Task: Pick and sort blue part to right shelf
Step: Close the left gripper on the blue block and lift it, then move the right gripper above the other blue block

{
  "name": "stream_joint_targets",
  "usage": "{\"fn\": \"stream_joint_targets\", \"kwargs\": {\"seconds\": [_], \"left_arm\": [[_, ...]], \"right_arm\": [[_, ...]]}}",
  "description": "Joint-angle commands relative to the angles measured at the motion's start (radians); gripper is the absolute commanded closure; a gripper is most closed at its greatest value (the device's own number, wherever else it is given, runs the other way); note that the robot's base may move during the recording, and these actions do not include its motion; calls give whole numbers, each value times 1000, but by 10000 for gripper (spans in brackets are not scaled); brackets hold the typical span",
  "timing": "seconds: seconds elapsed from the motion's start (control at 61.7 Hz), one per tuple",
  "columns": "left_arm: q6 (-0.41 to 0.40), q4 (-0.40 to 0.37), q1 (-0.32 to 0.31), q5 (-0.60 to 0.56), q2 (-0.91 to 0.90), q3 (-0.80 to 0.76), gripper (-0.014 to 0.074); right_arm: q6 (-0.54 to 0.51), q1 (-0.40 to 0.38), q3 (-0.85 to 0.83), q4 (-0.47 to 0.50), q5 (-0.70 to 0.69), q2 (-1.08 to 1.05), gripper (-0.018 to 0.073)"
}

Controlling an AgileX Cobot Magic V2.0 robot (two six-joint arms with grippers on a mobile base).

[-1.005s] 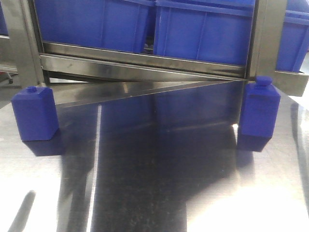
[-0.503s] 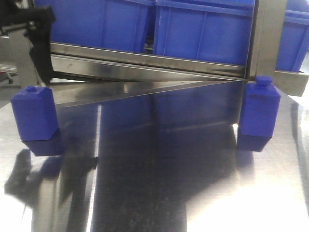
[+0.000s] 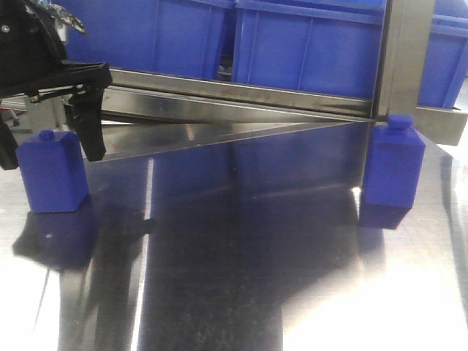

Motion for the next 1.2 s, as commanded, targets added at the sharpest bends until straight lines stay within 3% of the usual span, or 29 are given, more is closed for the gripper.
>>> {"fn": "stream_joint_targets", "kwargs": {"seconds": [0.0,0.292,0.535,0.778,0.989,1.184], "left_arm": [[-10,0,-9,-23,-30,-29,20],[-10,0,-9,18,14,-29,242],[-9,41,-9,56,14,-75,245],[52,51,-16,89,-63,-118,245],[71,137,-33,-29,-300,-11,245],[71,143,-33,-263,-597,230,246]], "right_arm": [[-4,-4,-23,-1,-91,-18,523],[-4,-4,-23,-1,-91,-18,523],[-4,-4,-23,-1,-91,-18,523],[-4,-4,-23,-1,-91,-18,523],[-4,-4,-23,-1,-91,-18,523],[-4,-4,-23,-1,-94,-18,523]]}}
